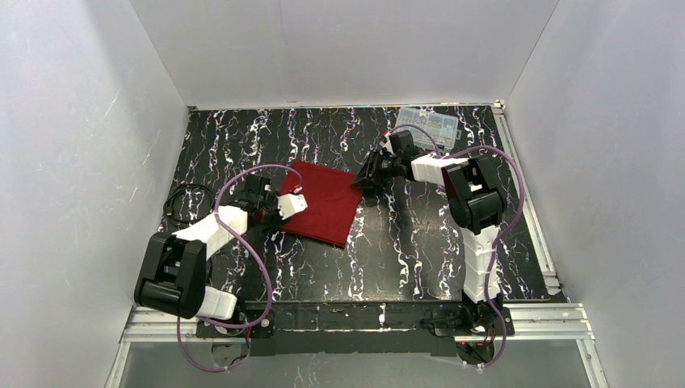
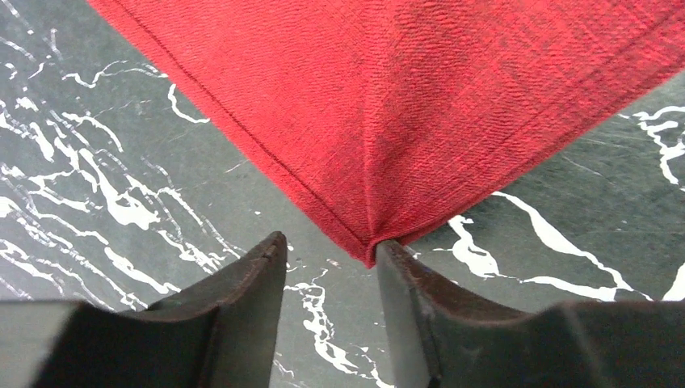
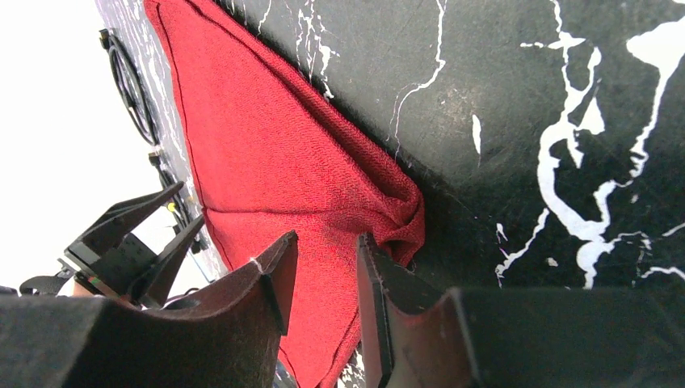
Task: Fold the napkin into a case and place the utensils inside
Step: Smooth out the upper triangle-folded napkin at the center of the board.
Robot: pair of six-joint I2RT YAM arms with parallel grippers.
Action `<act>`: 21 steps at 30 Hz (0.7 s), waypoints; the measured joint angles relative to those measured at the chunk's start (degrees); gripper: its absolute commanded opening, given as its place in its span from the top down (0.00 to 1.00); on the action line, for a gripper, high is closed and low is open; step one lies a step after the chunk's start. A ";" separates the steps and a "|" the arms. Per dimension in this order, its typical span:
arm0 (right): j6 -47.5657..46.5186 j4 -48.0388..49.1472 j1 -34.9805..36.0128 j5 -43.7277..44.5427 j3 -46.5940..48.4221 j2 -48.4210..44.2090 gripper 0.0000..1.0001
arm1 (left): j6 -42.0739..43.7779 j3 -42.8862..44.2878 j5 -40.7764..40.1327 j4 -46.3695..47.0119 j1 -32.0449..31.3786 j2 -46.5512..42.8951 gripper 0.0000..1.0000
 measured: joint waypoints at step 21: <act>-1.46 -0.66 0.96 2.29 -1.33 -2.58 0.44 | 8.26 8.22 15.13 -21.22 6.56 -6.97 0.28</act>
